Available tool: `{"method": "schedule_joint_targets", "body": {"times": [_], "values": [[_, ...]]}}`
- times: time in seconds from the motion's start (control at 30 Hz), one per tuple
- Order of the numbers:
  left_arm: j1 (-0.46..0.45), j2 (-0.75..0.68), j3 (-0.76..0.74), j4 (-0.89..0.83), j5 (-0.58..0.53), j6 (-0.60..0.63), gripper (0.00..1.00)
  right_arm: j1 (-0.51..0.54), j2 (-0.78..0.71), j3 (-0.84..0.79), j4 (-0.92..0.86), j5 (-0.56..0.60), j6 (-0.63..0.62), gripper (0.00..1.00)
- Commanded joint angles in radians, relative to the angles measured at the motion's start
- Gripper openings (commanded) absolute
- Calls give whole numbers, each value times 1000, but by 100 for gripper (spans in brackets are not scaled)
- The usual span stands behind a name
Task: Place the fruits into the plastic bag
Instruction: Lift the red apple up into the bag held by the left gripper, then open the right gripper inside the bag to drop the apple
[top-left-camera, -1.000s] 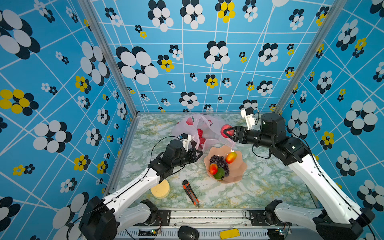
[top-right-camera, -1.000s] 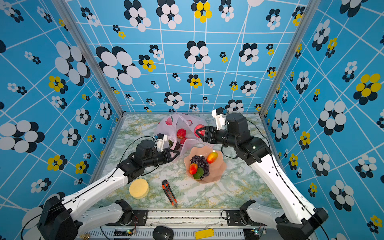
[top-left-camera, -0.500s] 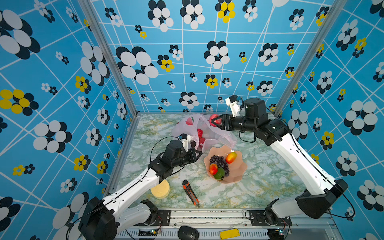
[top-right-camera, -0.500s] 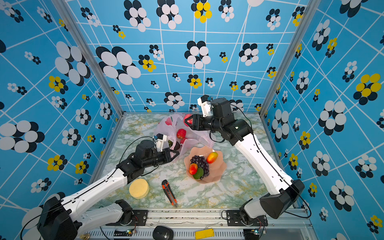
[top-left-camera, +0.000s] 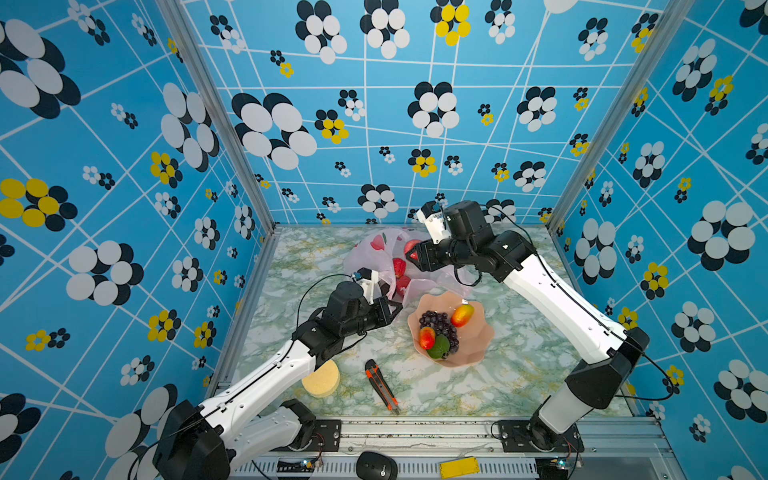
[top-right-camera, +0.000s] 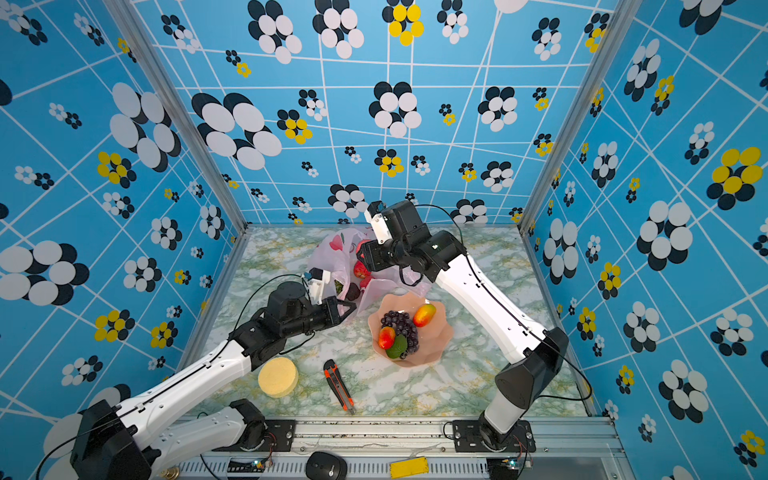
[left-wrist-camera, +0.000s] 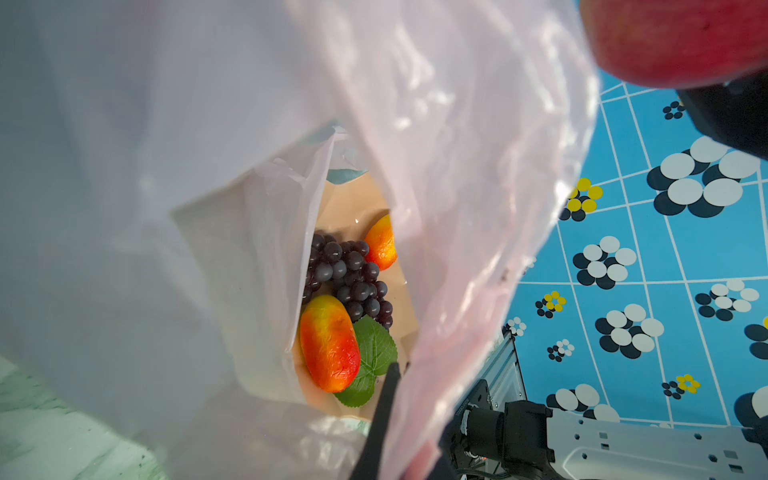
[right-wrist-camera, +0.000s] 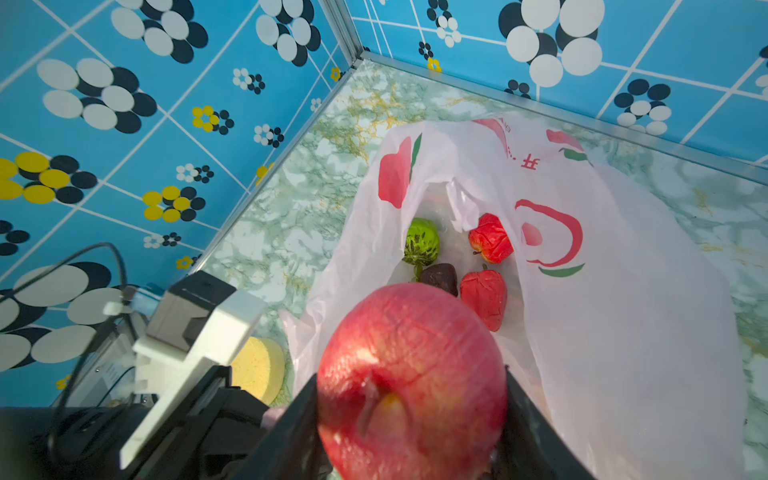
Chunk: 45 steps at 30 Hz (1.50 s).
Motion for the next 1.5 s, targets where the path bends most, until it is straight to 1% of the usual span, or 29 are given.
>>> {"method": "schedule_joint_targets", "body": {"times": [0.0,0.53,0.63,0.73,0.77,0.8,0.9,0.93,1.07,1.23,1.3,1.47], "values": [[-7,-18,-9,0,-7,-8,0,7,41,39,-51,26,-29,53],[-8,-23,-17,23,-3,-18,0,6,233,98,-26,-26,9,54],[-8,-23,-15,24,-1,-16,0,-1,288,112,3,-38,30,54],[-8,-22,-10,25,0,-17,0,-14,370,165,-8,-56,57,54],[-8,-21,-9,28,3,-20,0,-19,401,189,-19,-64,68,55],[-8,-22,-7,29,5,-21,0,-24,430,213,-26,-76,77,58],[-8,-25,-6,26,5,-20,0,-38,480,276,-42,-82,102,72],[-8,-25,-4,23,5,-20,0,-41,482,285,-43,-80,106,75],[-9,-26,-1,19,3,-18,0,-41,445,265,-4,-71,113,92],[-9,-16,-1,23,3,-19,0,-41,334,182,24,-70,111,92],[-10,-15,-3,23,5,-20,0,-42,268,135,31,-69,113,92],[-11,-25,-23,24,-4,-23,0,-41,56,-69,114,-82,130,91]]}}
